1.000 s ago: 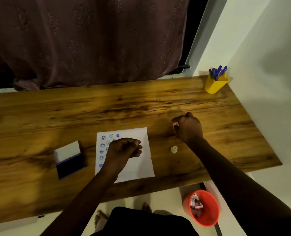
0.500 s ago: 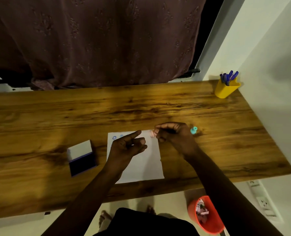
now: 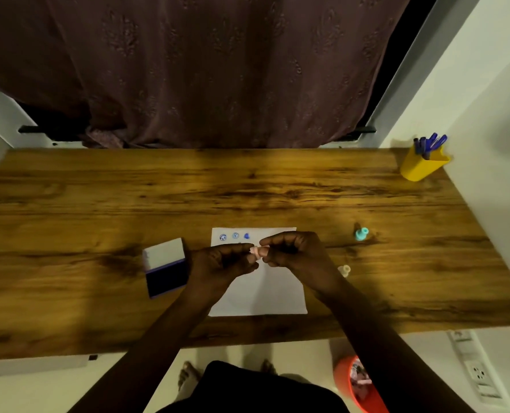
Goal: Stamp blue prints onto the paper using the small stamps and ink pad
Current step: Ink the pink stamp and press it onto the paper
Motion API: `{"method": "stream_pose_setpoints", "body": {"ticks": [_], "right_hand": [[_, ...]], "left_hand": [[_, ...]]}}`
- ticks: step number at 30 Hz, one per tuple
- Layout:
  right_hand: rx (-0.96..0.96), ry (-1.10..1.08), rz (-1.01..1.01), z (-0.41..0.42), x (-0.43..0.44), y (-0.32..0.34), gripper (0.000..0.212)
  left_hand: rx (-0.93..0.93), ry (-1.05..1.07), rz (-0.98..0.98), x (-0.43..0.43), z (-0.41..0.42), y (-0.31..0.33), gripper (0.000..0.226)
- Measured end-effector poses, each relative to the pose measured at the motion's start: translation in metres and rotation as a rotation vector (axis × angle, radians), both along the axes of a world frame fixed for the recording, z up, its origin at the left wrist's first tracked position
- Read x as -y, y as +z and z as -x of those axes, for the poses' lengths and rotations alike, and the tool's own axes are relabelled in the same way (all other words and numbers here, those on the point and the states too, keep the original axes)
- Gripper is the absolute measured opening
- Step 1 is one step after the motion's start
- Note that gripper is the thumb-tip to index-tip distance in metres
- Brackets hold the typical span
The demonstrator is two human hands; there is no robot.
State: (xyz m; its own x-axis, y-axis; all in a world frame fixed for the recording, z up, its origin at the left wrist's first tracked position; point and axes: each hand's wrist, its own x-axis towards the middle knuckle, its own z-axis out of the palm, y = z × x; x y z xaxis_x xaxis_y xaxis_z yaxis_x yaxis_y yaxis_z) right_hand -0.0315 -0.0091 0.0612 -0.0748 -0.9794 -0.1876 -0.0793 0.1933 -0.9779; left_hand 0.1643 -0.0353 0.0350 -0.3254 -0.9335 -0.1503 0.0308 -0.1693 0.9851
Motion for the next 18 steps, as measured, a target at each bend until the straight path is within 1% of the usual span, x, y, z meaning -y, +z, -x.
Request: {"method": "stream_pose_setpoints", "body": {"ticks": [4,8,12,15,18], "right_hand": [[-0.146,0.040,0.038,-0.006,0.006,-0.002,0.022],[-0.174,0.064,0.071,-0.006,0.013,-0.001,0.024],[-0.257,0.065,0.068,-0.019,0.020,-0.002,0.026],[-0.286,0.113,0.047,-0.038,0.024,-0.006,0.026],[-0.312,0.176,0.050,-0.063,0.028,-0.011,0.029]], "left_hand": [[-0.044,-0.005,-0.052,0.000,-0.012,-0.005,0.042],[0.003,0.020,-0.132,0.005,-0.032,-0.008,0.026],[-0.040,0.113,-0.167,0.006,-0.060,-0.005,0.040],[-0.053,0.198,-0.150,0.006,-0.084,-0.003,0.042],[-0.159,0.291,-0.163,0.009,-0.108,-0.006,0.044]]}}
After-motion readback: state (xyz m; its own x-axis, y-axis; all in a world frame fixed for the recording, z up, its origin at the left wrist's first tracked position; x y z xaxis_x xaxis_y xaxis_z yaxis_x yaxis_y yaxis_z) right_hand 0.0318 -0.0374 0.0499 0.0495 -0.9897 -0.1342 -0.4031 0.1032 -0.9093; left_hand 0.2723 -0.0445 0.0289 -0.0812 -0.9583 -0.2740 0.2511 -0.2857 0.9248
